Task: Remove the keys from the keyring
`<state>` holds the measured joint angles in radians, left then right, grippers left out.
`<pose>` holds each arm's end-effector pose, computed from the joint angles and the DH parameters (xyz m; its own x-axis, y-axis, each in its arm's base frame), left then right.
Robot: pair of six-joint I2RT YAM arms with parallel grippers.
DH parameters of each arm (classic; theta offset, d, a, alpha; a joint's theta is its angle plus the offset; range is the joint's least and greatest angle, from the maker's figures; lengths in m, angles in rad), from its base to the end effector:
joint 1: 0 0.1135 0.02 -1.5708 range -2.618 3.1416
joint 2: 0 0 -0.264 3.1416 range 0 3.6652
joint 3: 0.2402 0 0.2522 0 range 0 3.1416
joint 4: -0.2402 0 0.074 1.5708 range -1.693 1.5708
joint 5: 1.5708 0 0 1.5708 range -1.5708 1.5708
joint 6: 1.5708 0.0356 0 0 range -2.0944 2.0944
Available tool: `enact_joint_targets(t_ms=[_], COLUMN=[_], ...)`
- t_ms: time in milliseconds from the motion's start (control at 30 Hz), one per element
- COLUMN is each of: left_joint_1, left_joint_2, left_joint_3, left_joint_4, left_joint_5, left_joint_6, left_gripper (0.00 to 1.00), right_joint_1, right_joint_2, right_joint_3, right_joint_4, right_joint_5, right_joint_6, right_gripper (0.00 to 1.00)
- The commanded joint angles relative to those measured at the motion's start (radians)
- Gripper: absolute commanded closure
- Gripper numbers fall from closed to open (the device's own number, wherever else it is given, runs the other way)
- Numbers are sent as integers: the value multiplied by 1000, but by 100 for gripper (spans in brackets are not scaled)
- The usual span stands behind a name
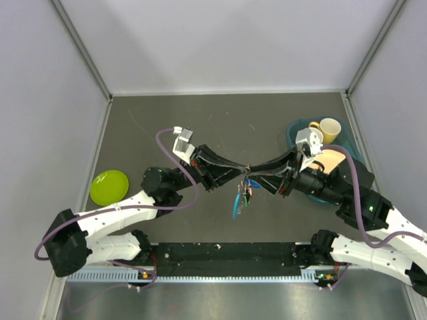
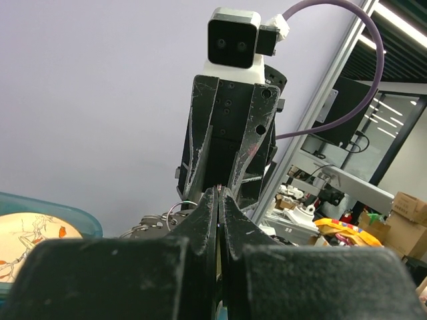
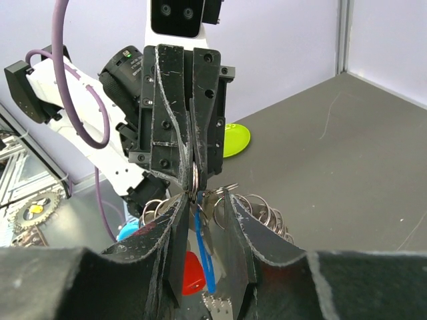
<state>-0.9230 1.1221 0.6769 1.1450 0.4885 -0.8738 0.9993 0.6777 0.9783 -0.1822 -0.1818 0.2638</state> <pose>0.1273 -0.1959 0.3679 -0.4565 -0.5187 -0.7228 0.8891 -0.2355 -0.3925 0.0697 0.1202 0.4217 -0.1793 0.1953 -0.9642 -0.9090 0.3419 0.2383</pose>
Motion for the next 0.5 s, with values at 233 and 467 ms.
enact_joint_targets(t_ms=[233,467], left_joint_1=[1,1], left_joint_2=[18,-18], left_joint_3=[18,12], left_joint_4=[156,58], left_joint_5=[59,58], left_joint_6=[-27,36], left_gripper=[100,93], right_joint_1=[2,2], right_joint_2=[33,2], right_joint_3=[23,-1], right_joint_4=[82,53], right_joint_5=[-5,-73], right_joint_6=[-26,-173], right_gripper=[100,100])
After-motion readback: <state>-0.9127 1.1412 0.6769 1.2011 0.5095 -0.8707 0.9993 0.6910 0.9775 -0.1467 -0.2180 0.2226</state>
